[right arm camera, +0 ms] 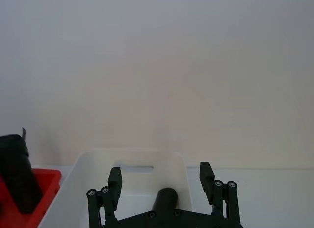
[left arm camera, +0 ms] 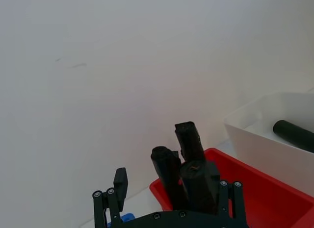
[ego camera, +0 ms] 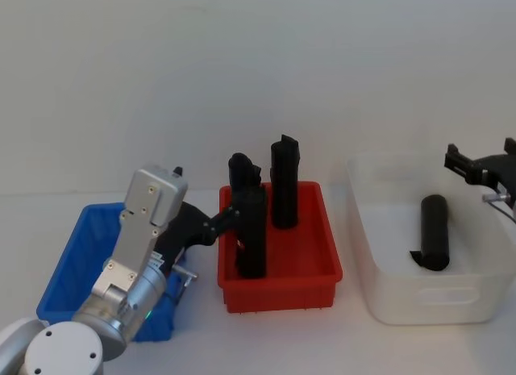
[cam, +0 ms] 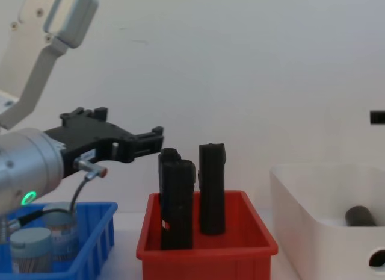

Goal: Pick the cotton swabs from the blue box and place them into the white box.

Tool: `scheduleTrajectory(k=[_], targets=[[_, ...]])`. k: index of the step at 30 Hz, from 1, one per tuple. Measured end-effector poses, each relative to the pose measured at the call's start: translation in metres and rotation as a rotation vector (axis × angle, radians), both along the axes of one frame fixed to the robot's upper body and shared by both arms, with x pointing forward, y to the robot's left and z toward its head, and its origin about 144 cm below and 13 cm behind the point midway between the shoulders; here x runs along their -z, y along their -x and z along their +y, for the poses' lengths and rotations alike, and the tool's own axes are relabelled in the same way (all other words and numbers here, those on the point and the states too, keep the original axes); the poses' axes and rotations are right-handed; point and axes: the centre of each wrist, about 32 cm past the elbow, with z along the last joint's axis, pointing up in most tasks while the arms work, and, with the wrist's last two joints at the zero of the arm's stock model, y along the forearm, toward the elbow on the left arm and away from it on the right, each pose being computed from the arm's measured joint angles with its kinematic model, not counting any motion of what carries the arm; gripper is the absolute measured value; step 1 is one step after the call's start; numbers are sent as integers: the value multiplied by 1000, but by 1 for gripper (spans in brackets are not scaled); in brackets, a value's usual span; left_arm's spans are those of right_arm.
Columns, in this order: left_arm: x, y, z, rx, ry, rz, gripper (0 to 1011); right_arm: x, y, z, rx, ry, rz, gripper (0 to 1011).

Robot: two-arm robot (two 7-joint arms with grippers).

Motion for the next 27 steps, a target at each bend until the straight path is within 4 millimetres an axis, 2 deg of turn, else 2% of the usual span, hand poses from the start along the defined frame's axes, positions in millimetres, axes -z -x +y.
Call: scheduleTrajectory(k=[18, 27], targets=[[13, 8, 27, -77, 21, 170, 1004, -38, 23, 9, -123, -66, -212, 1001], [24, 15, 58, -135, 23, 289, 1004, -47, 30, 12, -155, -82, -262, 1002]])
